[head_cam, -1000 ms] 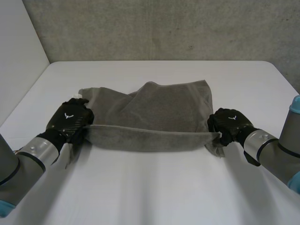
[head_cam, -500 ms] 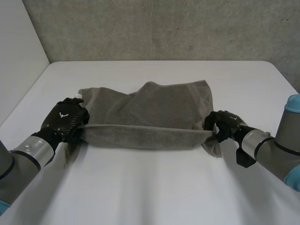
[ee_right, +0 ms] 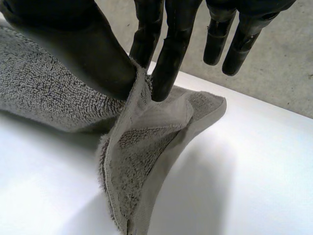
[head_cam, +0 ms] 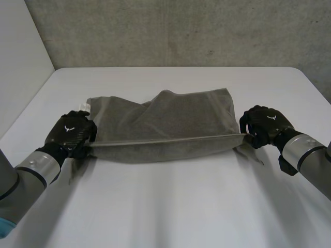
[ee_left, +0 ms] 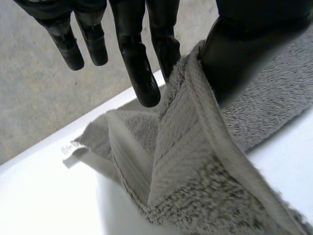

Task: Fold the towel.

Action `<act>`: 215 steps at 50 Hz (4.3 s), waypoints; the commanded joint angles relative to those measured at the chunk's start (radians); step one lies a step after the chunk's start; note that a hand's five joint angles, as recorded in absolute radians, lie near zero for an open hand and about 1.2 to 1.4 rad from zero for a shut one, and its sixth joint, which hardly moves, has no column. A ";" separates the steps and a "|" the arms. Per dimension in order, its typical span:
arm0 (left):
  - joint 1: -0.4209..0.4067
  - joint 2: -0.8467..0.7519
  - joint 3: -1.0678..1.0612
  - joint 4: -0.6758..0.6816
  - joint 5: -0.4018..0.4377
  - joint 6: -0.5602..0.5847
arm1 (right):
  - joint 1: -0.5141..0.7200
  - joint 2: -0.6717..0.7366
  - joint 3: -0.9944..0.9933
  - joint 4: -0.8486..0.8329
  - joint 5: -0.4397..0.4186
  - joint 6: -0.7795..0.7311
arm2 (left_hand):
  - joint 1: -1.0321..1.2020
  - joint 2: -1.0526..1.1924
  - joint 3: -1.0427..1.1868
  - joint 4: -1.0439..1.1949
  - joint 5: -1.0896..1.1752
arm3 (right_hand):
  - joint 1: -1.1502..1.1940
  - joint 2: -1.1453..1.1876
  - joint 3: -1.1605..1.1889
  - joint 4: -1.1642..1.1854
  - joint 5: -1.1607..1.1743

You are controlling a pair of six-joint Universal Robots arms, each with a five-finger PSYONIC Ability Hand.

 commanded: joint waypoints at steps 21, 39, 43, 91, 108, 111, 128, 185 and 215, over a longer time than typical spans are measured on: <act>-0.050 -0.027 0.011 -0.002 -0.231 0.099 | -0.080 -0.081 -0.008 0.069 -0.007 -0.128 | -0.096 -0.096 -0.052 -0.059 -0.101 | 0.064 0.073 -0.044 -0.076 0.070; -0.018 0.039 0.008 -0.002 -0.220 0.094 | -0.071 0.117 -0.037 0.084 0.010 -0.122 | 0.279 0.280 -0.052 -0.059 0.275 | -0.225 -0.216 -0.044 -0.076 -0.219; -0.016 0.039 0.009 -0.002 -0.220 0.094 | -0.070 0.136 -0.040 0.082 0.012 -0.104 | 0.279 0.280 -0.052 -0.059 0.275 | -0.320 -0.310 -0.044 -0.076 -0.314; -0.015 0.452 0.025 -0.284 -0.077 0.088 | -0.143 -0.389 -0.140 0.440 -0.113 -0.381 | 0.279 0.280 -0.052 -0.059 0.275 | 0.064 0.073 -0.044 -0.076 0.070; 0.019 0.265 0.071 -0.314 -0.010 0.106 | -0.131 -0.174 -0.209 0.447 -0.096 -0.578 | 0.279 0.280 -0.052 -0.059 0.275 | 0.064 0.073 -0.044 -0.076 0.070; 0.013 0.166 0.143 -0.324 -0.010 0.123 | -0.120 -0.070 -0.279 0.447 -0.093 -0.612 | 0.279 0.280 -0.052 -0.059 0.275 | 0.064 0.073 -0.044 -0.076 0.070; -0.033 -0.323 0.566 -0.328 -0.060 0.149 | -0.007 0.358 -0.636 0.244 -0.064 -0.629 | 0.279 0.280 -0.052 -0.059 0.275 | 0.064 0.073 -0.044 -0.076 0.070; -0.044 0.028 0.232 -0.181 -0.202 0.122 | -0.102 0.083 -0.272 0.088 0.004 -0.332 | -0.860 -0.859 -0.052 -0.059 -0.864 | -1.158 -1.149 -0.044 -0.076 -1.152; -0.033 -0.001 0.164 -0.166 -0.202 0.119 | -0.179 0.364 -0.295 0.118 -0.127 -0.520 | -0.860 -0.859 -0.052 -0.059 -0.864 | -0.398 -0.389 -0.044 -0.076 -0.392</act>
